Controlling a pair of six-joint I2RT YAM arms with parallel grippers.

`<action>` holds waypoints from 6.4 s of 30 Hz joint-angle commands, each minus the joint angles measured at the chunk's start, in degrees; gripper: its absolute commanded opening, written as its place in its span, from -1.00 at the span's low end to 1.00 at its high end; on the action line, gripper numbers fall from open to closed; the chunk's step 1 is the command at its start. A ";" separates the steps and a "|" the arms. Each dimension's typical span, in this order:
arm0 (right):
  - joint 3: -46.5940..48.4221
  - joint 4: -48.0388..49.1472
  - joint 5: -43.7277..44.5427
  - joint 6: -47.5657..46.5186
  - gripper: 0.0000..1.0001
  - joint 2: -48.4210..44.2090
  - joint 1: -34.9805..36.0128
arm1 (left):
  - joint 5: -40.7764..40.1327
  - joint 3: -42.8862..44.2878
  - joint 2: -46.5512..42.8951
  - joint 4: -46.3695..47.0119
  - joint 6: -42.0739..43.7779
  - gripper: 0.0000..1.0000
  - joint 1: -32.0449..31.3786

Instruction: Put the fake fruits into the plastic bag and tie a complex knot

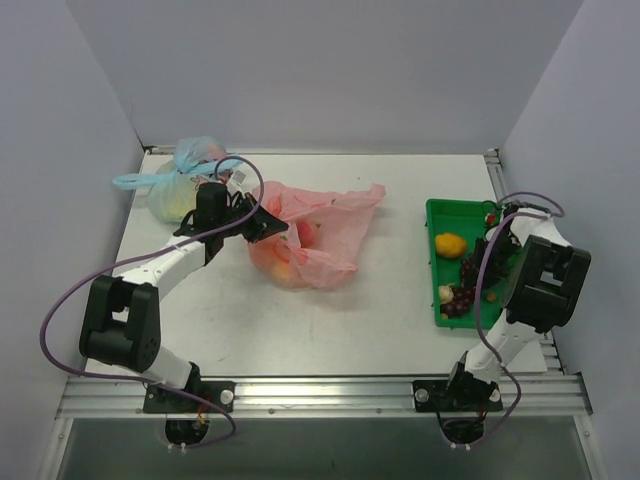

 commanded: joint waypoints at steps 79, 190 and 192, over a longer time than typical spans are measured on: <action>39.25 -1.67 -26.94 4.57 1.00 4.72 48.51 | 16.92 -8.89 -4.69 20.18 -9.83 -1.00 6.33; 28.17 38.13 -25.25 28.02 0.44 11.30 55.09 | 19.91 -4.85 -3.11 16.48 -4.11 -1.00 5.97; 26.77 38.57 -26.57 28.37 0.76 11.48 55.36 | 19.83 -5.02 -2.76 16.93 -4.64 -1.00 6.33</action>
